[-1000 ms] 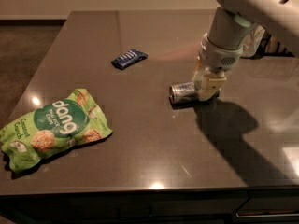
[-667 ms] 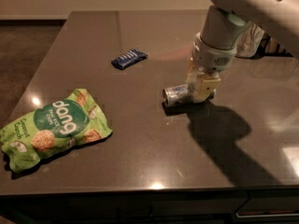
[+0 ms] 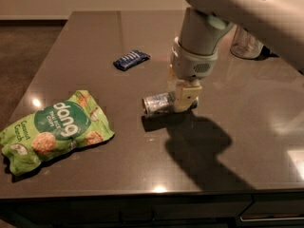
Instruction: Move redbull can near green rice chip bag
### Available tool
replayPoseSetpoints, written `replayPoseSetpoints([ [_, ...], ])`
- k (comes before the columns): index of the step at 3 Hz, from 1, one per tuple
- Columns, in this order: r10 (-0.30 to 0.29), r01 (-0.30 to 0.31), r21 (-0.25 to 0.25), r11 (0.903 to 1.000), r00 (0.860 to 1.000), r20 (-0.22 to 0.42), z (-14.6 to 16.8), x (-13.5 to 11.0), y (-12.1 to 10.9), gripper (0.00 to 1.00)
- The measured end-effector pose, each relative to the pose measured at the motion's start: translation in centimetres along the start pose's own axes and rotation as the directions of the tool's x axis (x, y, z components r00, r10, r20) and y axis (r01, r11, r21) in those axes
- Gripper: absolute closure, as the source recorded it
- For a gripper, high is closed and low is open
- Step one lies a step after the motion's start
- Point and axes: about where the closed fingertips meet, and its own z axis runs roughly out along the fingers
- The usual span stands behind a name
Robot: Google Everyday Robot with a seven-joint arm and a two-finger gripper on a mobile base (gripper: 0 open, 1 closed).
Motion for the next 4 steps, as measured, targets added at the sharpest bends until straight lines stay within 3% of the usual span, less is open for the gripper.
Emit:
replayPoseSetpoints([
  [3,-0.005,0.006,-0.012,0.9999,0.999,0.049,1.5,-6.2,-0.2,1.00],
  [4,-0.019,0.019,-0.008,0.9998,0.999,0.046,2.0,-7.6,-0.3,0.86],
])
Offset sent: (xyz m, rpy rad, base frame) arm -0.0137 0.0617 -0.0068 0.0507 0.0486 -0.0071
